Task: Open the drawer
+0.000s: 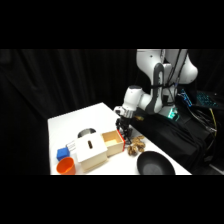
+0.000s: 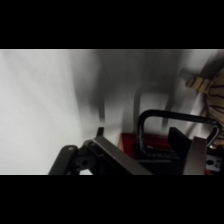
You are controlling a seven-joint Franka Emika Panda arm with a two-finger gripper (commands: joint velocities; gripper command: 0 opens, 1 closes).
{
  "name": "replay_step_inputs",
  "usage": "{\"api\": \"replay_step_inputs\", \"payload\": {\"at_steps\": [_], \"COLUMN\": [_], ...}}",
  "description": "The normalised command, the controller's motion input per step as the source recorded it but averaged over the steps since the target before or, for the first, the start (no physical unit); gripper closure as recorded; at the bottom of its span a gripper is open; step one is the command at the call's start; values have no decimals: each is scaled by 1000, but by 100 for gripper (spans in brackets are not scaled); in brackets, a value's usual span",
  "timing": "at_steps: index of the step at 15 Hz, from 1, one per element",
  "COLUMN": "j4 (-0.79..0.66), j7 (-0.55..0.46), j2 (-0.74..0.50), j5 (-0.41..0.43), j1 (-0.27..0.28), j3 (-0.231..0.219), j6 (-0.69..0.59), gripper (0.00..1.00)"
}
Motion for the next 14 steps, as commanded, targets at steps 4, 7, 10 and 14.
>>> {"api": "replay_step_inputs", "payload": {"at_steps": [4,7,10,14], "j4": [-141,-121,-33,211], "j7": [22,61,167,91], "j2": [-610,-767,-886,-657], "j5": [74,-20,-176,-24], "j1": [235,240,8,-84], "j3": [-115,-170,-17,104], "j6": [-524,-737,-900,-857], "gripper": [0,0,0,0]}}
